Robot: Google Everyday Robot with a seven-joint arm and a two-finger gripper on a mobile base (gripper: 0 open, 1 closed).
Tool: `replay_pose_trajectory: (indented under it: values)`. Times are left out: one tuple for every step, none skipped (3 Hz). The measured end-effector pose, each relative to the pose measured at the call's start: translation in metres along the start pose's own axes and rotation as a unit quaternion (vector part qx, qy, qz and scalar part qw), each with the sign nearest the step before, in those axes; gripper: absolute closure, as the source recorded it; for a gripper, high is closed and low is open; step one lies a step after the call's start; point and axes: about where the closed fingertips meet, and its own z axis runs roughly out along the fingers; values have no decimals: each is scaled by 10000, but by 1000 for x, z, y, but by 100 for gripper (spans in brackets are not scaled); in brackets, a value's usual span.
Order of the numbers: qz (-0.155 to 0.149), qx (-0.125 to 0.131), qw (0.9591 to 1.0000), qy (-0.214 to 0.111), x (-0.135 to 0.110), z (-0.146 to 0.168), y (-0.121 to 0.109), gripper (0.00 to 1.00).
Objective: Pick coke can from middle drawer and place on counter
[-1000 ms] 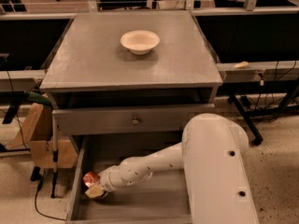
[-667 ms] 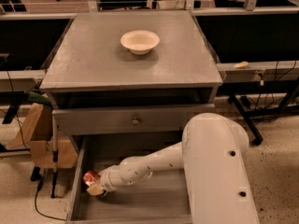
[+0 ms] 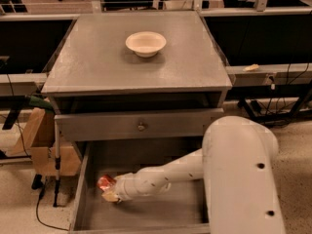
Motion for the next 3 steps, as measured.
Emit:
replay_pose_trajectory:
  values:
    - [9, 317, 9995, -65, 11, -37, -4, 100]
    - [-349, 444, 9980, -271, 3, -95, 3, 100]
    - [-714, 374, 9961, -354, -13, -136, 12, 100]
